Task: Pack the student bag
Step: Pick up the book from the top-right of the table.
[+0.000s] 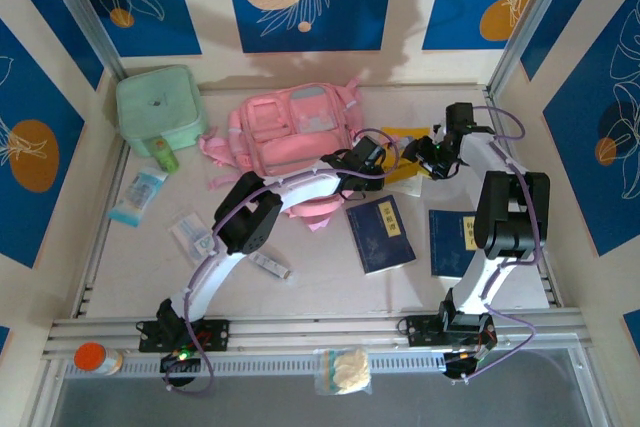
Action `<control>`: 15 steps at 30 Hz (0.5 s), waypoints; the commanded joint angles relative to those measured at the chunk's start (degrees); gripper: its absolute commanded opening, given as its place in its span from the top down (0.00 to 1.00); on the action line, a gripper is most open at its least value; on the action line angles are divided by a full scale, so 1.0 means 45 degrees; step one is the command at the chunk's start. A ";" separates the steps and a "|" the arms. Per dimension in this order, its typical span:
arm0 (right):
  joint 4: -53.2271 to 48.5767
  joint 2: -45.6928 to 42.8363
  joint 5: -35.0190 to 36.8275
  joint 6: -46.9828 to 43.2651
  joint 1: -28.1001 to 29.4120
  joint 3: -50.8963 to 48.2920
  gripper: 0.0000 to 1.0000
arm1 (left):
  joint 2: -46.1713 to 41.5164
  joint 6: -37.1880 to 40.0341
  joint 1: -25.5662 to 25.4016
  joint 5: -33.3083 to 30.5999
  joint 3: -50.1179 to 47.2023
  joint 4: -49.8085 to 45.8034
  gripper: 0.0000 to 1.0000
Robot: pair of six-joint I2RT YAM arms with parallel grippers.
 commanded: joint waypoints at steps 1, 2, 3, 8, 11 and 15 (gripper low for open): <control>-0.0091 -0.0378 -0.0835 0.0038 -0.0147 -0.0072 0.53 | 0.0795 0.0022 0.0188 -0.0183 -0.0039 -0.0980 0.76; -0.0073 -0.0445 -0.0759 0.0026 -0.0166 -0.0119 0.56 | 0.0800 0.0043 0.0184 -0.0185 -0.0039 -0.0960 0.76; -0.0025 -0.0529 -0.0708 0.0059 -0.0199 -0.0182 0.59 | 0.0785 0.0045 0.0183 -0.0151 -0.0049 -0.0965 0.76; -0.0149 -0.0496 -0.1032 0.0212 -0.0397 -0.0100 0.69 | 0.0766 0.0039 0.0183 -0.0093 -0.0029 -0.0924 0.76; -0.0128 -0.0442 -0.1060 0.0246 -0.0474 -0.0151 0.76 | 0.0775 0.0021 0.0183 -0.0094 -0.0039 -0.0889 0.76; -0.0155 -0.0503 -0.1209 0.0373 -0.0634 -0.0194 0.84 | 0.0756 0.0004 0.0174 0.0004 -0.0041 -0.0839 0.76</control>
